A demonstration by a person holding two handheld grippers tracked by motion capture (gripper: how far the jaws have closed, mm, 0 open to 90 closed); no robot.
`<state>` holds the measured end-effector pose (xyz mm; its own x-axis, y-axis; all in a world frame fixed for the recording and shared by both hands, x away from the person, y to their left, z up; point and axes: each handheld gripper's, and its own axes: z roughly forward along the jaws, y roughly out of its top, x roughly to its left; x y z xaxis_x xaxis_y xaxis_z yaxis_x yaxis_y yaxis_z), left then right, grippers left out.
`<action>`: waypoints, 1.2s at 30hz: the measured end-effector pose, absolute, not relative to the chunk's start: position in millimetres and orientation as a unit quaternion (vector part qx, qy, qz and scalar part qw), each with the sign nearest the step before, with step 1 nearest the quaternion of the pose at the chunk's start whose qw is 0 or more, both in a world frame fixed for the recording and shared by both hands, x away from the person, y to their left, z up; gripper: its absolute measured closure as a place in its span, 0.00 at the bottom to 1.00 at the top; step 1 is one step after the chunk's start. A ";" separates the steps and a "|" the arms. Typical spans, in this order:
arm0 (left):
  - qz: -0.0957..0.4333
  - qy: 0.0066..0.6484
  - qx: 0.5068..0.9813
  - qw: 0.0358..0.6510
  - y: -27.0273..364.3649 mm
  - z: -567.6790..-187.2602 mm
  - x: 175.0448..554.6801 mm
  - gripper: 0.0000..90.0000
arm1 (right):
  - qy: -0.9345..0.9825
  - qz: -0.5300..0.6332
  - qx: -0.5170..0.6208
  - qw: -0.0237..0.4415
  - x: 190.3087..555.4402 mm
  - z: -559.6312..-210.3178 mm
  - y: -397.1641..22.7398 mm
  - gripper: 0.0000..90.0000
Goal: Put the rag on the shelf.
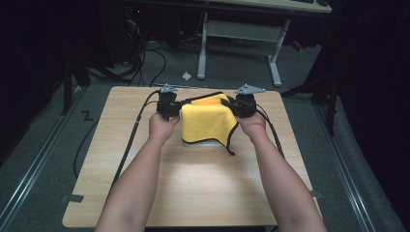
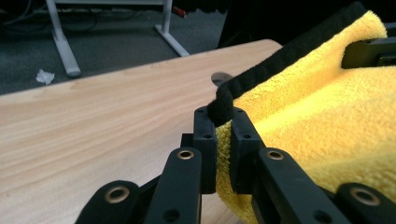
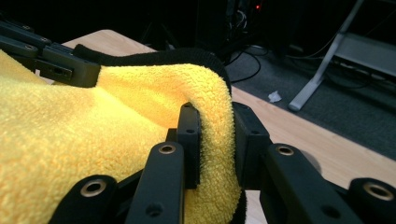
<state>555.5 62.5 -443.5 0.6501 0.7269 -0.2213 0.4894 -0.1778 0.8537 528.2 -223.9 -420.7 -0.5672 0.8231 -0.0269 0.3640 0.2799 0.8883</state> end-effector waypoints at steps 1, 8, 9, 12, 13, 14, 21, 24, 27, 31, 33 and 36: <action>0.118 0.401 0.759 0.499 63.0 -444.3 555.4 0.93 | 0.759 0.456 0.393 0.247 528.7 -422.1 -223.7 0.84; 0.119 0.398 0.762 0.496 65.3 -444.7 554.1 0.93 | 0.759 0.456 0.400 0.237 531.4 -424.4 -224.1 0.79; 0.119 0.397 0.763 0.497 65.6 -444.5 553.8 0.93 | 0.760 0.455 0.399 0.238 531.0 -423.8 -224.0 0.79; 0.121 0.395 0.764 0.495 66.1 -444.7 553.1 0.93 | 0.762 0.450 0.397 0.244 529.5 -421.8 -223.0 0.77; 0.121 0.395 0.765 0.495 66.7 -444.8 552.9 0.93 | 0.761 0.449 0.397 0.249 529.3 -421.1 -222.8 0.75; 0.122 0.394 0.765 0.494 67.6 -445.1 552.7 0.93 | 0.759 0.447 0.401 0.253 529.2 -420.2 -223.1 0.73; 0.110 0.419 0.757 0.490 83.2 -458.6 555.2 0.93 | 0.708 0.489 0.434 0.266 528.4 -405.8 -240.5 0.69; 0.089 0.420 0.751 0.502 86.9 -464.6 556.4 0.91 | 0.714 0.483 0.434 0.263 528.5 -403.8 -244.7 0.71; 0.084 0.419 0.751 0.504 84.6 -465.8 556.4 0.88 | 0.721 0.477 0.431 0.259 526.0 -406.6 -244.1 0.71; 0.081 0.423 0.748 0.504 84.2 -465.4 556.5 0.78 | 0.722 0.481 0.427 0.256 521.7 -407.2 -242.7 0.70; 0.082 0.429 0.746 0.503 86.6 -464.6 556.7 0.72 | 0.718 0.481 0.427 0.268 519.2 -406.6 -243.1 0.68; 0.088 0.431 0.739 0.510 91.5 -462.1 554.9 0.66 | 0.707 0.485 0.435 0.273 519.0 -404.8 -249.0 0.68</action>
